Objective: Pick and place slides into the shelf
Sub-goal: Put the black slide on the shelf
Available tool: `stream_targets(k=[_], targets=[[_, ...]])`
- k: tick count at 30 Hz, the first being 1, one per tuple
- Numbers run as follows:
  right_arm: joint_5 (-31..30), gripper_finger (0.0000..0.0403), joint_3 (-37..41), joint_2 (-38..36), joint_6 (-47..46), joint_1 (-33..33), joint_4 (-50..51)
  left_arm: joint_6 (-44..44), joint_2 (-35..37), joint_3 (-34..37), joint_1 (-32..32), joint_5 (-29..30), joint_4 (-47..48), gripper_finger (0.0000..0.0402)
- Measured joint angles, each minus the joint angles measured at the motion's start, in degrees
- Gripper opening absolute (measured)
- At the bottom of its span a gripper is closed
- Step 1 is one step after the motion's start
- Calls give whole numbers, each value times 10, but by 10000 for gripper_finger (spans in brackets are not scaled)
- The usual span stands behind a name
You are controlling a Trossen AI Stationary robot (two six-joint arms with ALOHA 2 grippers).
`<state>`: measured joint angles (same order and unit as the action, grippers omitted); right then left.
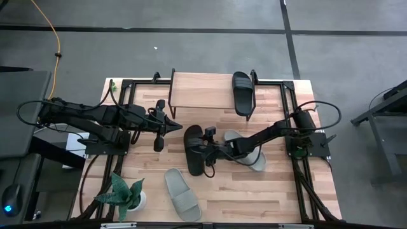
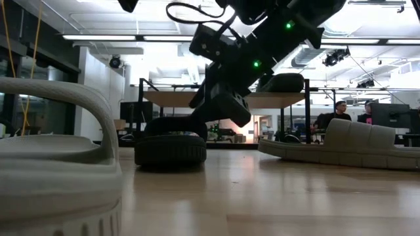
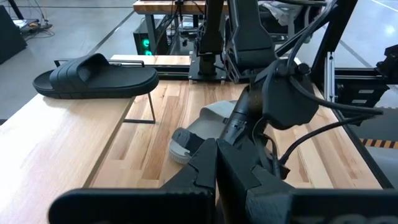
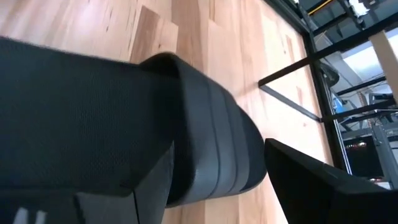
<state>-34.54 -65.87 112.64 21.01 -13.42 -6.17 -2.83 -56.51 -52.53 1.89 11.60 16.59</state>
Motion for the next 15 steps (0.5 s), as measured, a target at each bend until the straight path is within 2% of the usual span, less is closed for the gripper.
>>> stream_targets(k=[15], targets=[[5,240,0,33,-21,27,-16,0,0,0,0,0,0,1]])
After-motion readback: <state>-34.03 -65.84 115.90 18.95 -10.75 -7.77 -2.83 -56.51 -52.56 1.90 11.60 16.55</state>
